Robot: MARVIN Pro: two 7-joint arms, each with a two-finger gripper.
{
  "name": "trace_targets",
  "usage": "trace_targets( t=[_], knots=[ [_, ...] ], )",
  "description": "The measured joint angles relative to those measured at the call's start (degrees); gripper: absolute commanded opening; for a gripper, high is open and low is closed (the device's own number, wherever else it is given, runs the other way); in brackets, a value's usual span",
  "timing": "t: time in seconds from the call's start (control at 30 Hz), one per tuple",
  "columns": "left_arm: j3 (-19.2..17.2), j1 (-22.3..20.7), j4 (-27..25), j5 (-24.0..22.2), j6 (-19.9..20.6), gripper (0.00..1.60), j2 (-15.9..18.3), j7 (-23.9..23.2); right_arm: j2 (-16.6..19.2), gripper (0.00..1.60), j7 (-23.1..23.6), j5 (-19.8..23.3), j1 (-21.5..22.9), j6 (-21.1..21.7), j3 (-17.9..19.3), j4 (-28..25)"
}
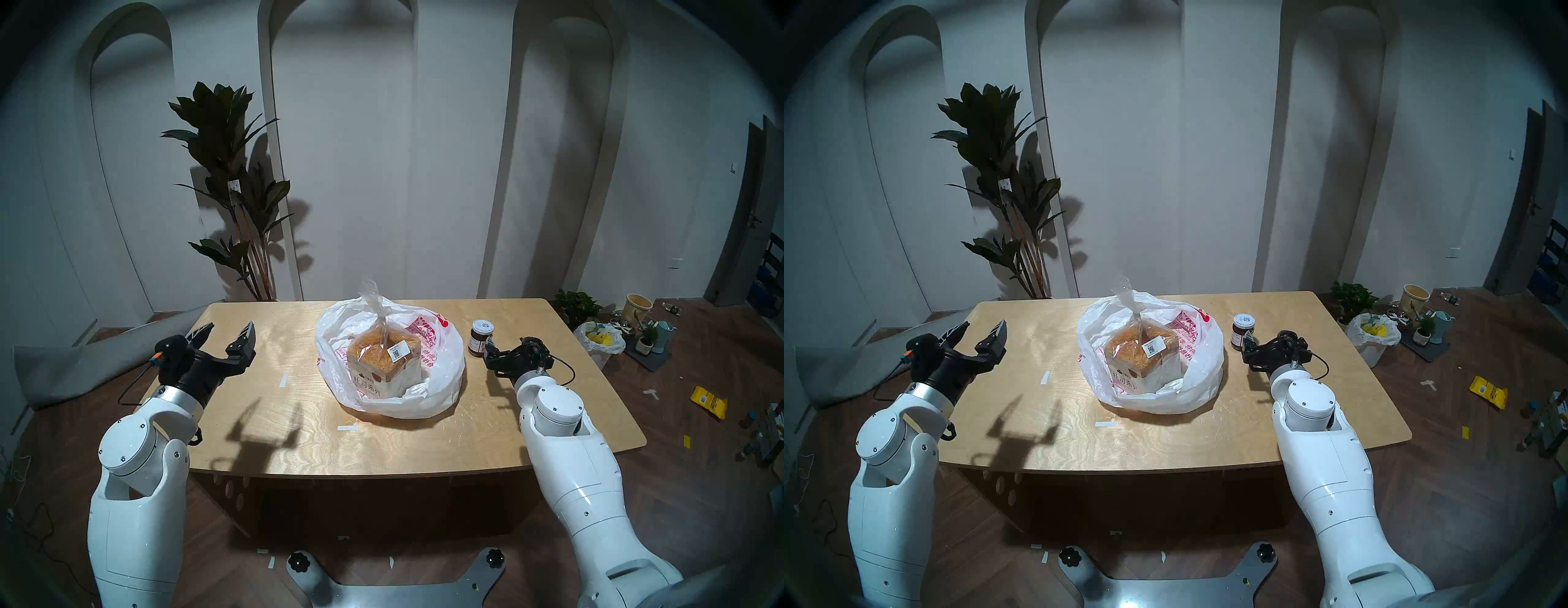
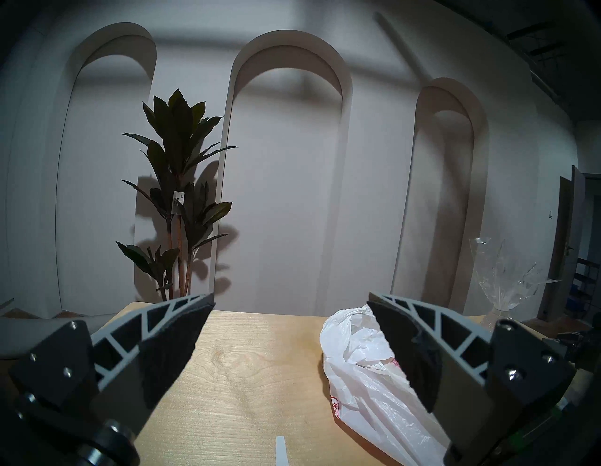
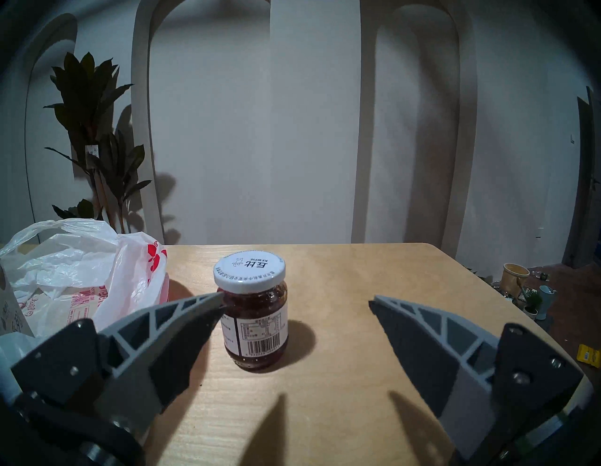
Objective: Bag the groceries: heavy items first, fragile items on top
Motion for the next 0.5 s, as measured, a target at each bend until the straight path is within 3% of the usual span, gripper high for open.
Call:
trace_targets(
  t=[0.5],
  knots=[
    [-0.19, -0.04, -0.08, 0.82, 0.01, 1.6, -0.64, 0.0, -0.8, 1.6, 0.88, -1.4, 8.07, 0.14, -2.47, 10.58]
  ],
)
